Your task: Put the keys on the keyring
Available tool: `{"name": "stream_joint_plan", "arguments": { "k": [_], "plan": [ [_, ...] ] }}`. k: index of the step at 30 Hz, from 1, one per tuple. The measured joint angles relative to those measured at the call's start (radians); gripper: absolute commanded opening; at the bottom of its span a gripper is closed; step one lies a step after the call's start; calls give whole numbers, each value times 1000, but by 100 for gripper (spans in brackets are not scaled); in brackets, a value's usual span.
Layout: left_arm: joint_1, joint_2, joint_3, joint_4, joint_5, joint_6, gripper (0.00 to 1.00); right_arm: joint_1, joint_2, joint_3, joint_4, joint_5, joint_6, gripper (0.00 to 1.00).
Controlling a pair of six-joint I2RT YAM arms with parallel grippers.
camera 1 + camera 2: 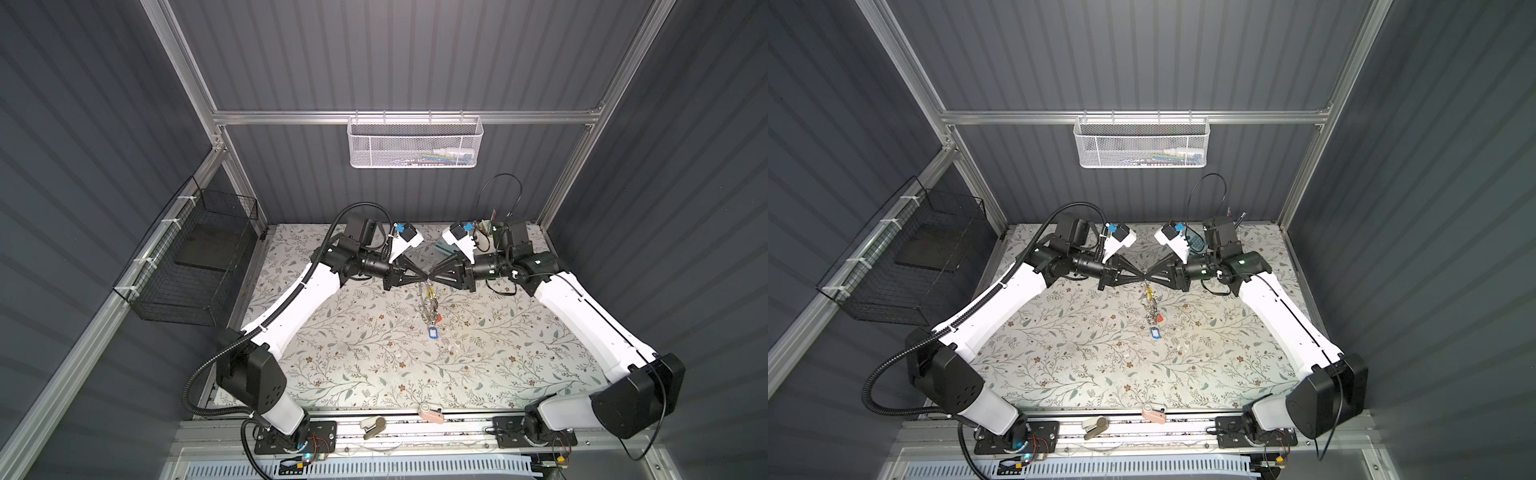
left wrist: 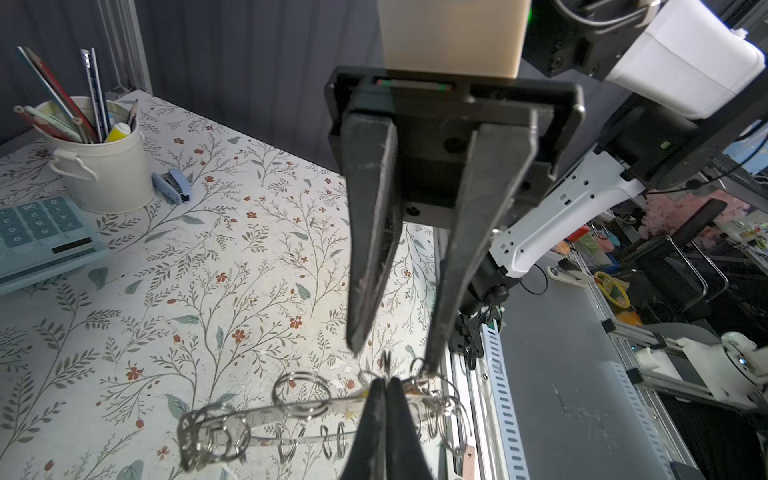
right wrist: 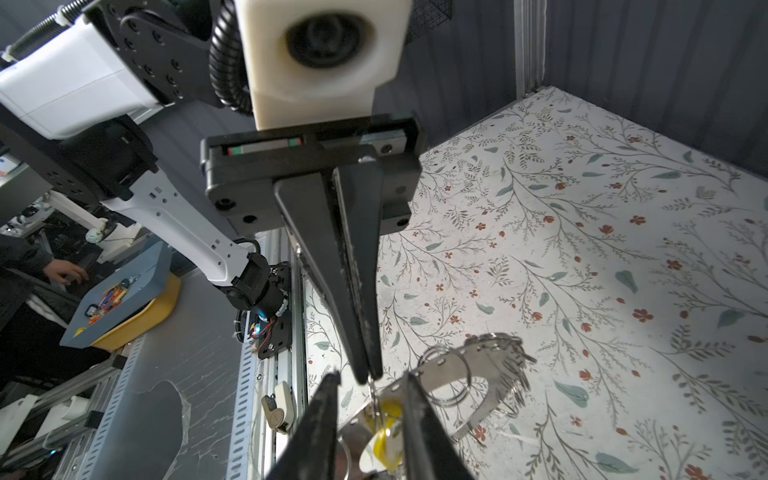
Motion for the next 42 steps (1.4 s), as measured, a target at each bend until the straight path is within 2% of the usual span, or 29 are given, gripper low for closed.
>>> {"name": "stream_joint_plan", "arguments": {
  "k": [5, 10, 18, 23, 27, 42],
  "plan": [
    [-4, -49, -90, 178, -20, -125, 0, -39, -58, -84, 75, 0, 62, 45],
    [-4, -112, -192, 345, -43, -237, 0, -46, -78, -124, 134, -13, 113, 44],
    [-4, -153, -311, 630, -85, -431, 0, -38, -65, -148, 214, -51, 186, 23],
    [-4, -158, -375, 806, -113, -558, 0, -22, -36, -148, 229, -68, 202, 19],
    [-10, -159, -433, 938, -140, -648, 0, -15, -22, -148, 249, -71, 213, 20],
    [-40, -153, -600, 1294, -288, -866, 0, -12, 29, -147, 405, -79, 320, 24]
  ]
}}
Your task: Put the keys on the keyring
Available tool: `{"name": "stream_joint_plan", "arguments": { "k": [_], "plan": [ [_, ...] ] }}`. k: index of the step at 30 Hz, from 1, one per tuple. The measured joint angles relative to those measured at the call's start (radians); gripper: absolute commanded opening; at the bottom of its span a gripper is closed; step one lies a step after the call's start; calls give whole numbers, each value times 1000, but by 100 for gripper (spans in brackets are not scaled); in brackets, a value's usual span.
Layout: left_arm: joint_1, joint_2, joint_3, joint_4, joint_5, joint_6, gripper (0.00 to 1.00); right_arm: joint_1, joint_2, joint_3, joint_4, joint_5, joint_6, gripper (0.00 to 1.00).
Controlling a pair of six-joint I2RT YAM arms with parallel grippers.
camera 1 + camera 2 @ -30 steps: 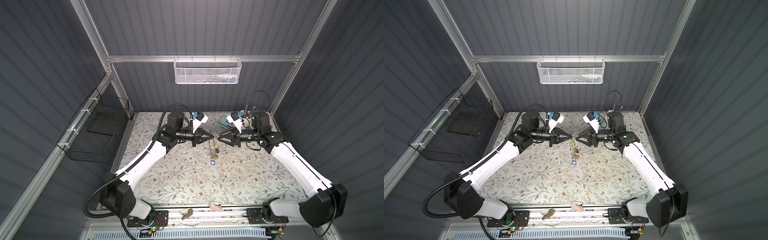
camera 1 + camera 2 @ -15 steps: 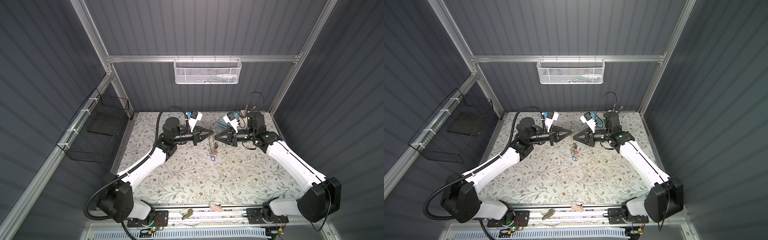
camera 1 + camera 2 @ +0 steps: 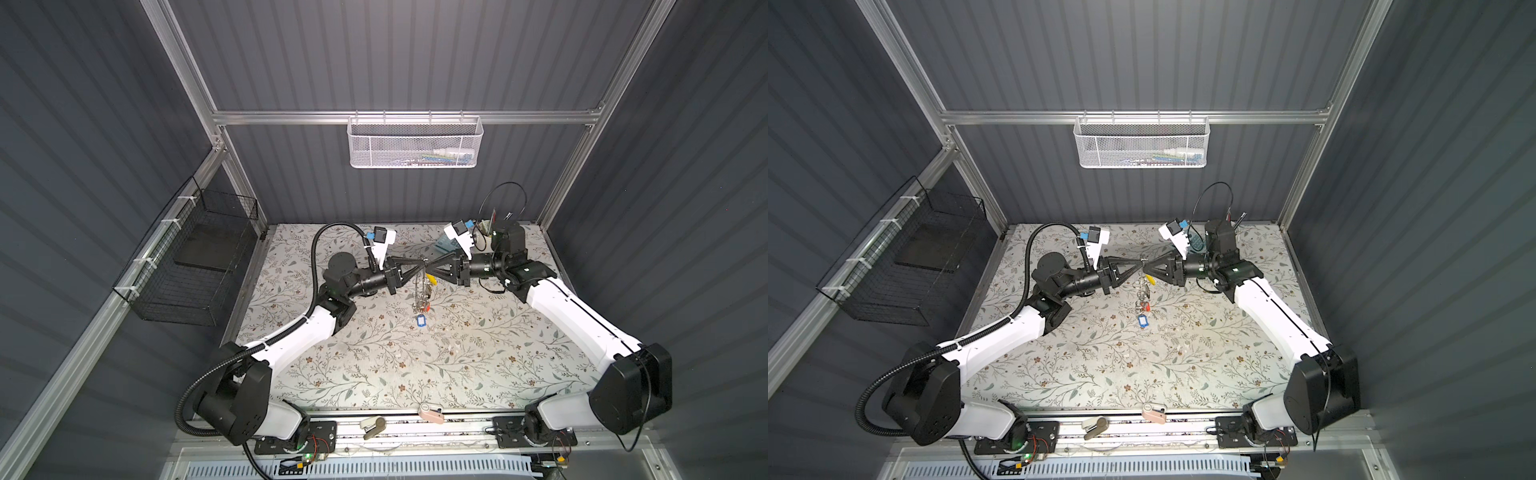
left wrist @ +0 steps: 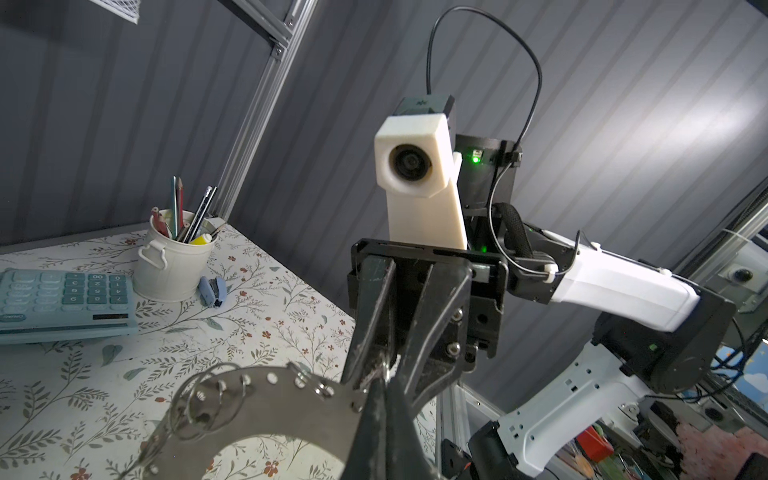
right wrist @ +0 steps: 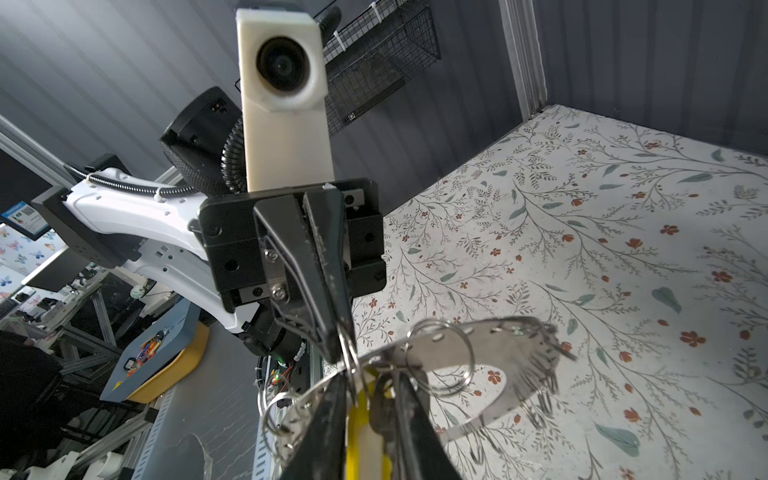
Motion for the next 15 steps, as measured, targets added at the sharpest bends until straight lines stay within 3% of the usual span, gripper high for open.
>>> {"name": "stream_joint_plan", "arguments": {
  "k": [8, 15],
  "plan": [
    [-24, 30, -54, 187, -98, -86, 0, -7, 0, -5, 71, 8, 54, 29],
    [-36, 32, -60, 192, -110, -92, 0, -66, -39, -69, 146, -8, 124, 29]
  ]
}}
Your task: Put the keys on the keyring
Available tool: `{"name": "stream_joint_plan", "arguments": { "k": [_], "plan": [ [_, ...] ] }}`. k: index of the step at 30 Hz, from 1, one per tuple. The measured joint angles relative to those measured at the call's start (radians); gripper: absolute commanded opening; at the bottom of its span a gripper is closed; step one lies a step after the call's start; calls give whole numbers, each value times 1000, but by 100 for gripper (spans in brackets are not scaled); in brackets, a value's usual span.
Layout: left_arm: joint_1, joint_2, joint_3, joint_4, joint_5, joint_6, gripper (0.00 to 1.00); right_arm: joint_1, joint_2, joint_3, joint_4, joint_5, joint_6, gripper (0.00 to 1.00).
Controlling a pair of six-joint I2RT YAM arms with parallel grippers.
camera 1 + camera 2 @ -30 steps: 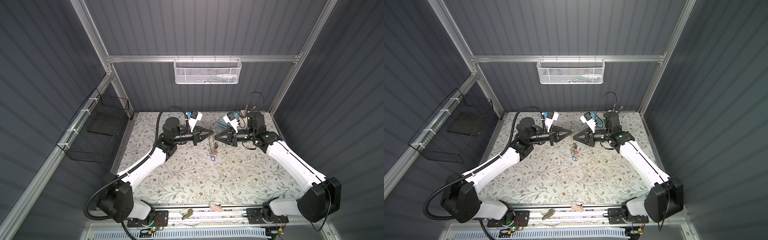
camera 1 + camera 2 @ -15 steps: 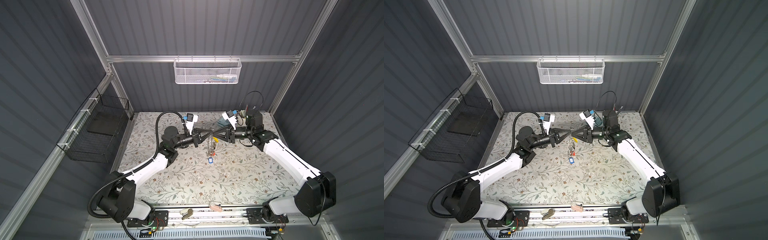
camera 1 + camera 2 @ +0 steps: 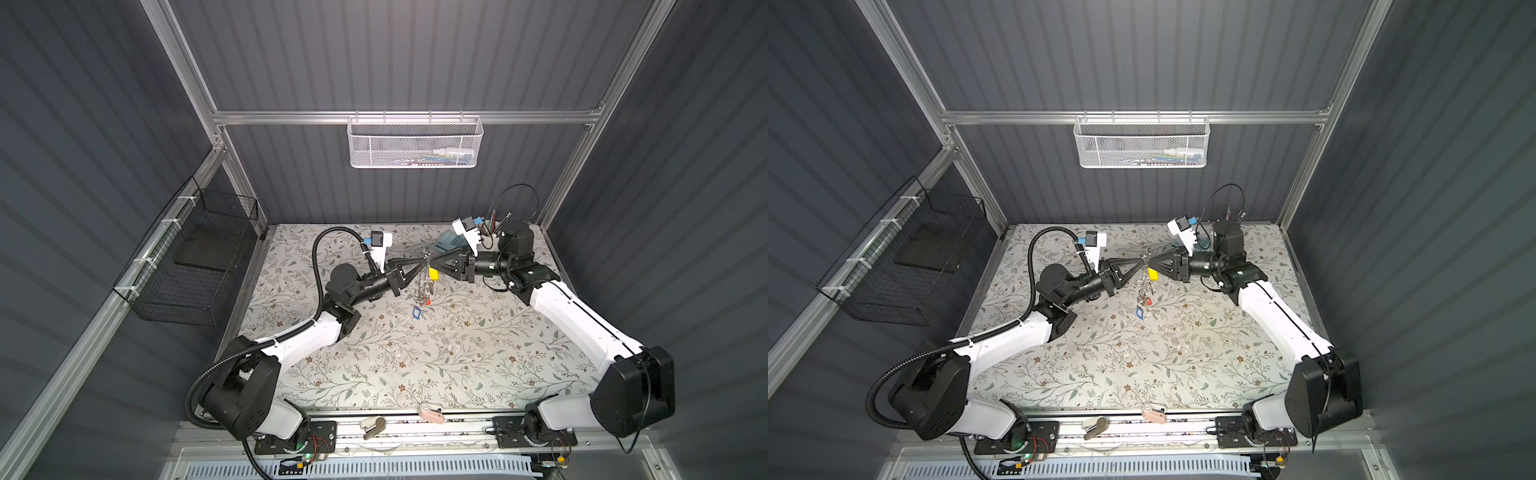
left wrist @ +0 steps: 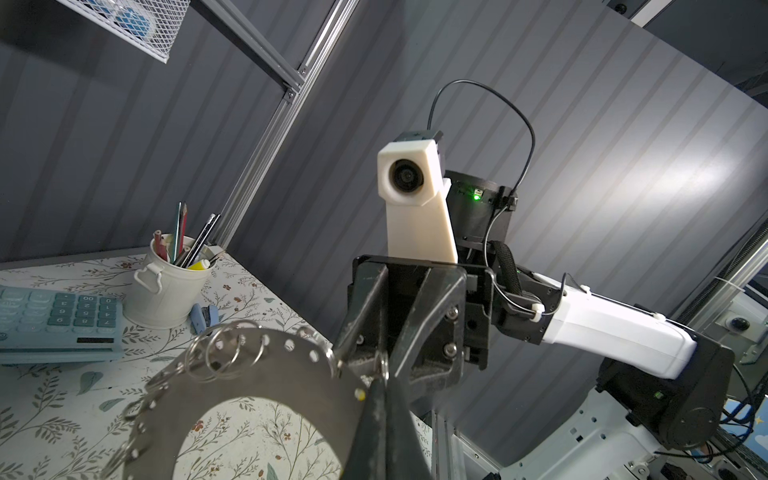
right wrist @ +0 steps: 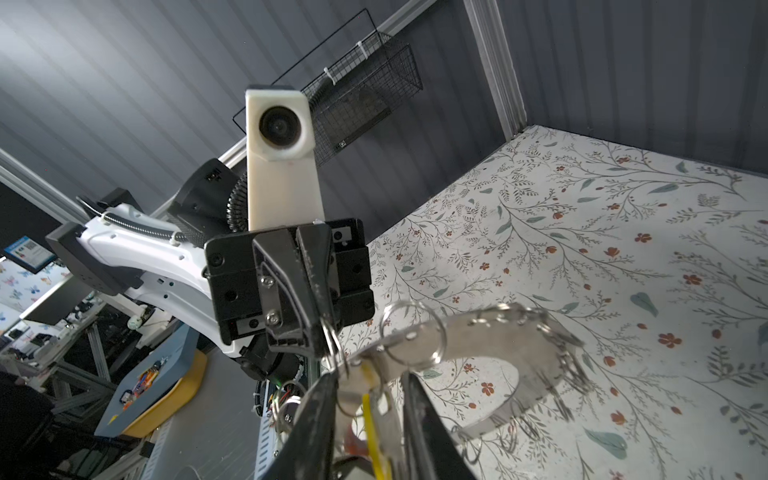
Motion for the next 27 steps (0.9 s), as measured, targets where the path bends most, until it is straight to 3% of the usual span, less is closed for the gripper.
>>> {"name": "stream_joint_plan", "arguments": {
  "k": [12, 20, 27],
  "plan": [
    [-1, 8, 0, 46, 5, -26, 0, -18, -31, -30, 41, -8, 40, 25],
    [-1, 8, 0, 47, 6, -30, 0, -18, -32, -30, 98, -26, 89, 32],
    [-1, 8, 0, 46, 14, -30, 0, -11, -31, -30, 143, -42, 126, 27]
  ]
}}
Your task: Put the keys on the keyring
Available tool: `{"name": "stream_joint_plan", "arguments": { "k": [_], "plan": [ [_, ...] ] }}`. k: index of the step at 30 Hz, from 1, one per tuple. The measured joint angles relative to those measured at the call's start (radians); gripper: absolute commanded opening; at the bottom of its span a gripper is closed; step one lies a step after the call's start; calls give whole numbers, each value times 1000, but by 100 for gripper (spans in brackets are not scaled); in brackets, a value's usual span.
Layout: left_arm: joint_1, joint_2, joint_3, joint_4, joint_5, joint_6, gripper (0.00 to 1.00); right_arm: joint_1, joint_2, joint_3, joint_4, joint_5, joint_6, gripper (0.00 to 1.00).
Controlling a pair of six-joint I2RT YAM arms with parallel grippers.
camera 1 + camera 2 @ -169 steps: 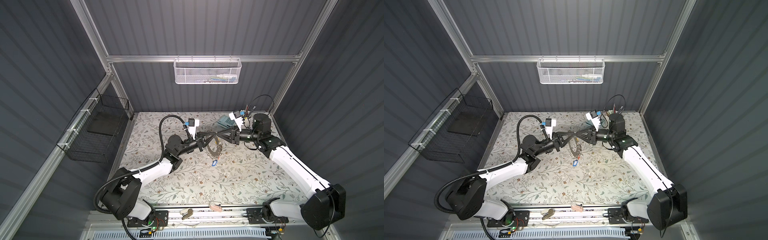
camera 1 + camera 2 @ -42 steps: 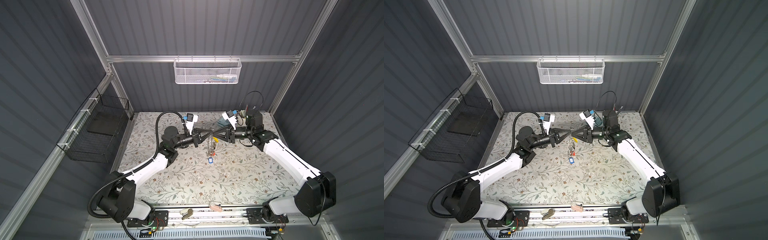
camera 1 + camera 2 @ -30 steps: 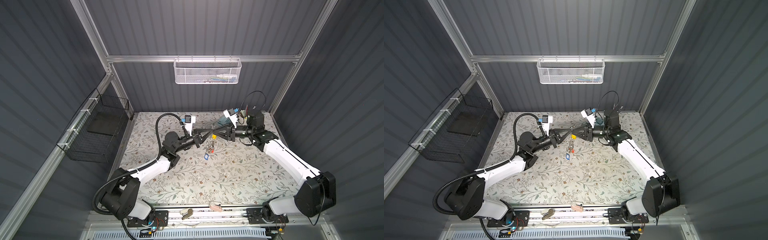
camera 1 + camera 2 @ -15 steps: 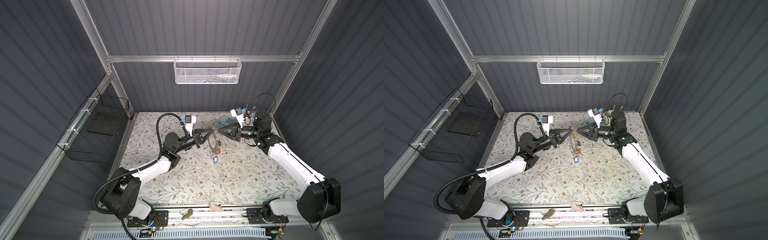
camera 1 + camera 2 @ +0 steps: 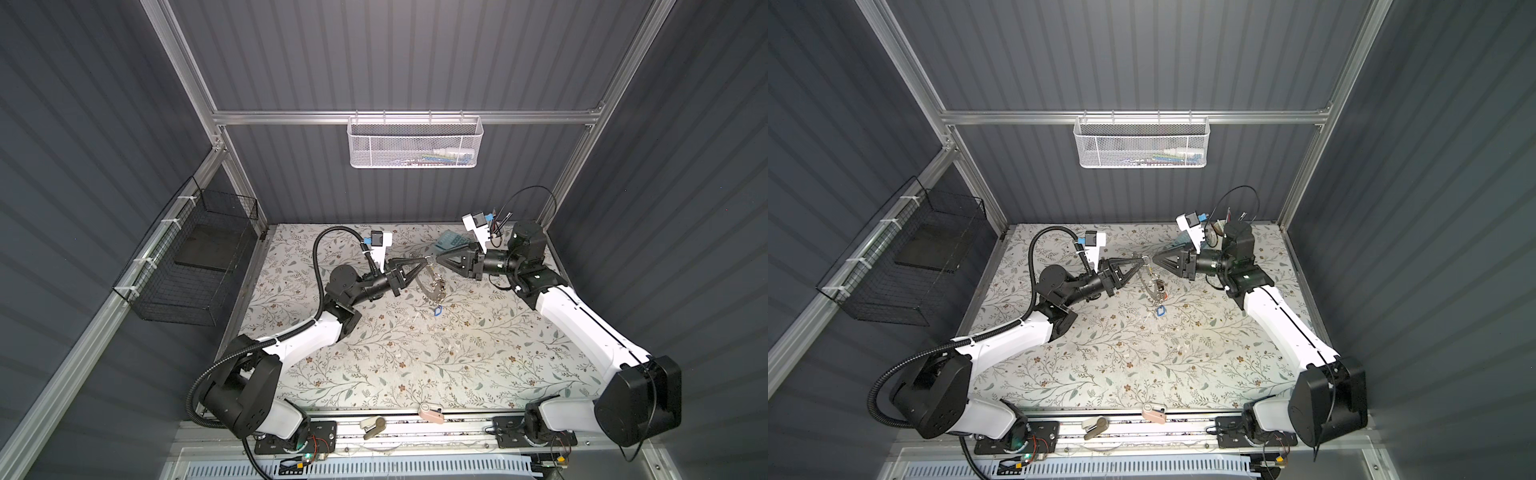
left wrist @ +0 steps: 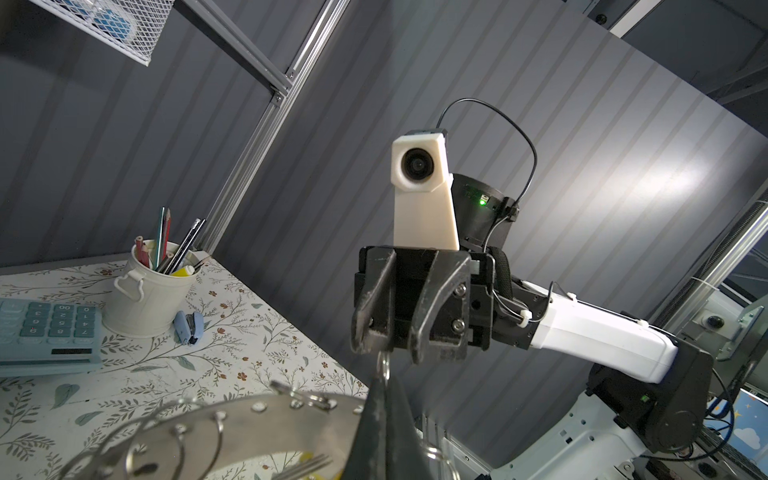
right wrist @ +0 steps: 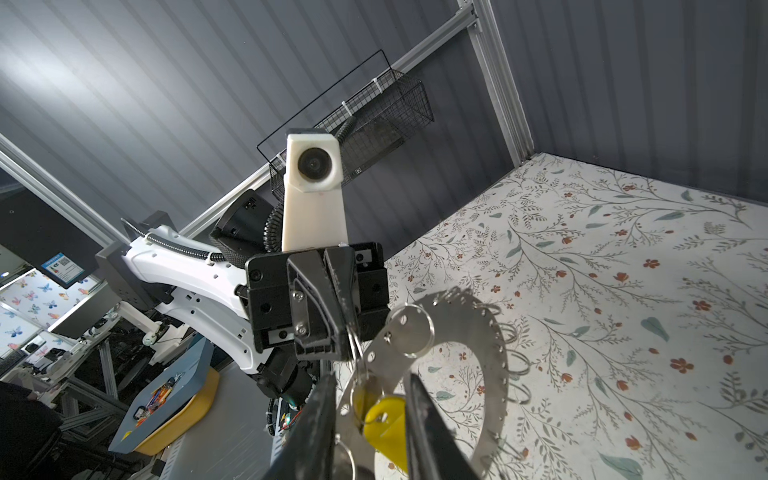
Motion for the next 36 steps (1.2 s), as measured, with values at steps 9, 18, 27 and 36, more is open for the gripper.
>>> {"name": "stream_joint_plan", "arguments": {
  "k": [9, 18, 27, 36],
  "plan": [
    [0, 0, 0, -25, 4, 9, 0, 39, 34, 2, 16, -17, 11, 11],
    [1, -4, 6, -88, 6, 54, 3, 38, 39, 4, -31, -9, -31, 0],
    [20, -40, 61, -282, 23, 141, 33, 51, 37, 85, -285, 61, -212, 0],
    [202, -71, 148, -505, 153, 220, 47, 89, 35, 255, -669, 197, -484, 0]
  ]
}}
